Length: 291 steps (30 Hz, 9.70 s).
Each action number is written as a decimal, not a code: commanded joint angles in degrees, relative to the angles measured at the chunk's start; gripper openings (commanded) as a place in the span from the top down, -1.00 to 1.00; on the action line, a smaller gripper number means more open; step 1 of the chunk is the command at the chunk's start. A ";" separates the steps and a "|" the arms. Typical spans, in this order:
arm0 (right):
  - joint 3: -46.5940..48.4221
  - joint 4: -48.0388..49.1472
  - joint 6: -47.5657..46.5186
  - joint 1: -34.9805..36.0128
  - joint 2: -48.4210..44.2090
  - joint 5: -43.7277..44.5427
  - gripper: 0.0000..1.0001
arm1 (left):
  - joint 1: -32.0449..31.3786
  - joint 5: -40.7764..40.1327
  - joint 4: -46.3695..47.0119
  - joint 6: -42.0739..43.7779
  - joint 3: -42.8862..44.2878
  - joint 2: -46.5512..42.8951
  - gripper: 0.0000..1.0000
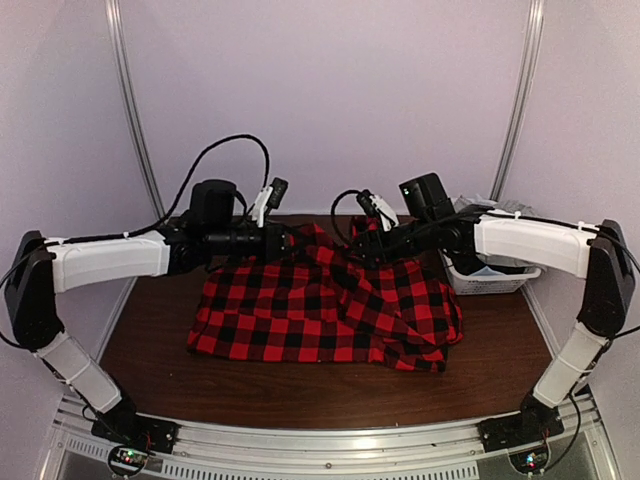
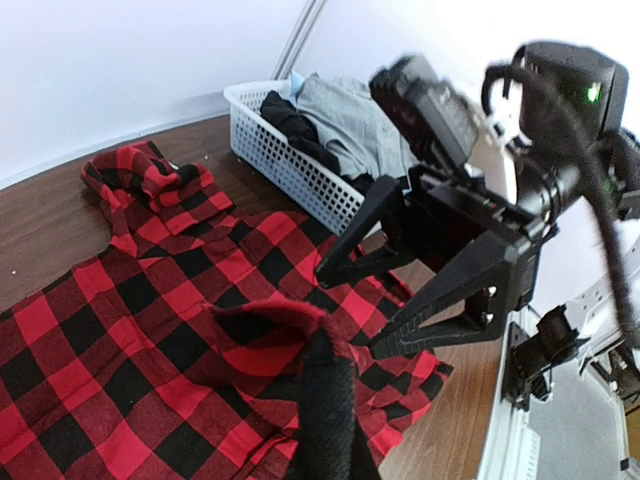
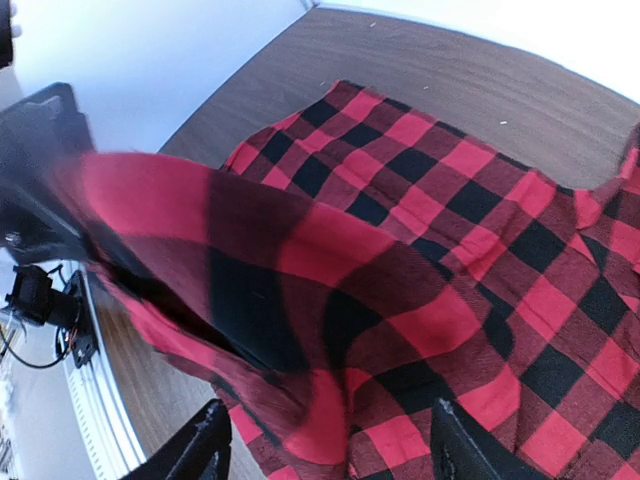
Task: Fold and stack the long sleeve shirts
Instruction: Smooth out the 1/3-folded shirt at the center of the board, then pick up the sleeve from the center of the board, then pick up the 1/3-folded shirt from the center of the board, then fold the 1/3-folded shirt at the center of the board.
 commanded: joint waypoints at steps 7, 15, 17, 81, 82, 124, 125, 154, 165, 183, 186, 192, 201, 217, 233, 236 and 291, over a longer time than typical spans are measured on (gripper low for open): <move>-11.96 0.52 2.52 -0.89 -10.59 11.88 -0.47 | 0.22 -6.24 -13.54 -14.20 -3.79 -16.62 1.00; -16.02 -1.34 2.81 -0.81 -10.93 14.10 -0.48 | 1.11 -16.67 -24.11 -11.80 -9.99 -21.39 1.00; -17.39 -1.20 2.97 -0.83 -10.85 14.54 -0.48 | 2.29 -17.80 -25.74 -10.94 -12.71 -21.75 1.00; -42.81 -12.02 27.30 13.37 -13.75 30.20 -0.41 | -5.45 -21.20 -18.00 -16.56 -36.48 -8.82 -0.15; -42.77 -12.59 27.34 13.42 -14.53 30.50 -0.41 | -6.88 -21.55 -18.76 -18.21 -37.05 -9.63 -0.13; 23.81 -15.31 -1.88 -16.45 30.49 29.95 -0.49 | -7.95 -38.53 -25.89 -9.90 -17.17 -17.83 -0.53; 23.81 -15.32 -1.97 -16.71 30.88 29.48 -0.48 | -7.95 -38.53 -25.64 -9.47 -16.56 -17.53 -0.54; 17.57 -8.89 -0.74 -18.14 17.41 15.92 1.00 | -7.86 -37.55 -19.50 -2.83 -8.27 -6.69 -0.67; 0.27 9.37 15.76 -10.89 -1.49 2.76 1.00 | -7.69 -20.41 -3.75 -0.70 -3.31 -2.72 -0.82; -20.82 36.86 42.72 -4.00 -12.60 -5.09 1.00 | -6.56 -4.05 7.81 2.16 2.72 6.71 -0.95; -21.89 37.14 42.98 -3.80 -13.39 -5.34 1.00 | -5.67 1.11 11.62 -1.68 3.15 8.74 -0.95; -23.48 35.21 41.58 -3.64 -15.46 -5.55 1.00 | -4.96 8.61 15.66 -6.39 5.23 12.75 -0.85; -15.63 3.72 20.93 -4.46 -25.03 7.57 1.00 | -1.37 -1.73 0.55 7.51 0.45 2.98 -0.85; 0.22 -25.83 5.46 -6.84 -32.91 12.99 1.00 | 13.97 -10.94 -25.13 33.68 14.85 14.34 -0.91; 3.58 -33.07 1.72 -9.91 -37.63 10.98 1.00 | 15.74 -5.92 -42.37 59.57 34.54 33.62 -0.90; 4.01 -34.29 1.27 -10.38 -37.74 10.98 1.00 | 16.10 -4.86 -44.64 61.65 36.85 35.81 -0.90; 9.12 -54.22 9.47 -12.67 -46.18 11.87 1.00 | 7.45 -28.95 -46.32 40.13 12.08 10.62 1.00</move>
